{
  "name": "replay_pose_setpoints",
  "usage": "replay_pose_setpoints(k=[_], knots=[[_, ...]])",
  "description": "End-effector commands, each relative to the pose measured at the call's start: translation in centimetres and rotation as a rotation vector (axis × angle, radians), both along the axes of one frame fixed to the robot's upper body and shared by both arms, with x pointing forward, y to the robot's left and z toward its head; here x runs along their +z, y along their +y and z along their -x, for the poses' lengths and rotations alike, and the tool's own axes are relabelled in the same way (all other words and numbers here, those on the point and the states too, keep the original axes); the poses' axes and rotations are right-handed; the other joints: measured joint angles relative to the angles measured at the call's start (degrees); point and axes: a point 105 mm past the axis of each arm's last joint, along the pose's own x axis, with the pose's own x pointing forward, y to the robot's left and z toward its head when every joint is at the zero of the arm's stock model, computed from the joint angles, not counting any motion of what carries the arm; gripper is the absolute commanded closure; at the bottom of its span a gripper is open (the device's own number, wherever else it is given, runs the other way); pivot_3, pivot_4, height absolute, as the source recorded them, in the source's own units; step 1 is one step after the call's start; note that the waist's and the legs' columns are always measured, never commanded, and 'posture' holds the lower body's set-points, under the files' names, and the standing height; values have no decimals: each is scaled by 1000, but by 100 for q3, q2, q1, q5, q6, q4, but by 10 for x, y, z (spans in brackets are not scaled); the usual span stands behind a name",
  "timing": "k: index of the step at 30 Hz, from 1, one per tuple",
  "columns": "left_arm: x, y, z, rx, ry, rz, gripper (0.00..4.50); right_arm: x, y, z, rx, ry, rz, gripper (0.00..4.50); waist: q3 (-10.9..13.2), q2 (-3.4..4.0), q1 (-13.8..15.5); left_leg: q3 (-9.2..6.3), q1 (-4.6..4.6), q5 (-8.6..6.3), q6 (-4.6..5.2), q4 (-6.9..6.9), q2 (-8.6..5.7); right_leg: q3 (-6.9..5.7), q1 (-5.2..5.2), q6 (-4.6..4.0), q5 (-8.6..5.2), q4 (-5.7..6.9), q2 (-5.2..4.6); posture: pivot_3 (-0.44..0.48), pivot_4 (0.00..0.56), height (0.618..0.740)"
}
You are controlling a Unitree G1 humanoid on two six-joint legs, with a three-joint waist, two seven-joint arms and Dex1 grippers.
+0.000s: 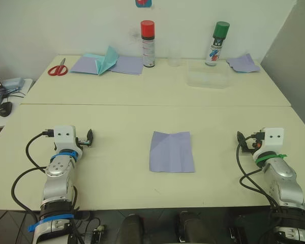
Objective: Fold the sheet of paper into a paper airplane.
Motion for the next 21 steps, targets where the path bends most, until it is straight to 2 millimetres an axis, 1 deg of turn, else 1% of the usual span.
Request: replay_pose_setpoints(k=[1, 4, 6, 10, 11, 13, 16, 18, 20, 21], knots=[[9, -1, -4, -21, -14, -10, 24, 16, -10, 5, -27, -55, 22, 0, 0, 0, 0, 0, 0, 0, 0, 0, 0, 0, 0, 0, 0, 0, 0, 0, 150, 740], [24, -2, -6, -60, -65, 37, 24, 23, -13, 9, -5, -56, 61, 0, 0, 0, 7, -2, -2, 0, 0, 0, -1, -1, 0, 0, 0, 0, 0, 0, 150, 740], [30, -4, -4, -108, -74, 37, 24, 28, -15, 10, 29, -53, 82, 0, 1, 0, 2, 1, -3, 0, 0, 0, -2, -2, -2, 0, 0, -1, -1, 0, 150, 740], [32, -12, 1, -226, -54, 29, 24, 30, -11, 14, 136, -24, 84, 0, 1, 0, -5, 4, -2, 0, 0, 0, 0, -3, -4, 0, 0, -1, 0, 0, 150, 740], [35, -13, 2, -257, -53, 30, 24, 33, -9, 15, 165, -21, 71, 0, 1, 0, -6, 4, -1, 0, 0, -3, 1, -2, -4, 0, 0, -1, 1, 0, 150, 740], [46, -19, 6, -367, -42, 25, 24, 43, -2, 20, 290, 16, 64, 0, 3, 4, -7, 2, -1, 0, 0, -5, 4, 0, -6, -2, -1, -1, 4, 0, 150, 740], [57, -29, 13, -508, -9, 36, 24, 48, 8, 32, 450, 95, 18, 0, 7, 7, -1, 2, -7, 0, 0, -6, 3, 0, -12, -4, -2, 0, 3, 0, 150, 740], [58, -42, 22, -630, 54, 44, 24, 49, 13, 44, 570, 168, -14, 0, 7, 7, -1, 1, -7, 0, 0, -5, 3, -1, -11, -4, -2, -3, 2, 0, 150, 740], [68, -61, 37, -804, 124, 48, 24, 59, 24, 60, 701, 236, -42, 0, 8, 6, -2, -1, -8, -1, 0, -6, 3, 1, -10, -6, -3, -7, -1, 0, 150, 740], [72, -67, 42, -855, 147, 52, 24, 63, 28, 64, 738, 254, -52, 0, 10, 6, -2, -3, -7, -1, 1, -10, 3, 3, -10, -7, -4, -10, -5, 0, 150, 740]])
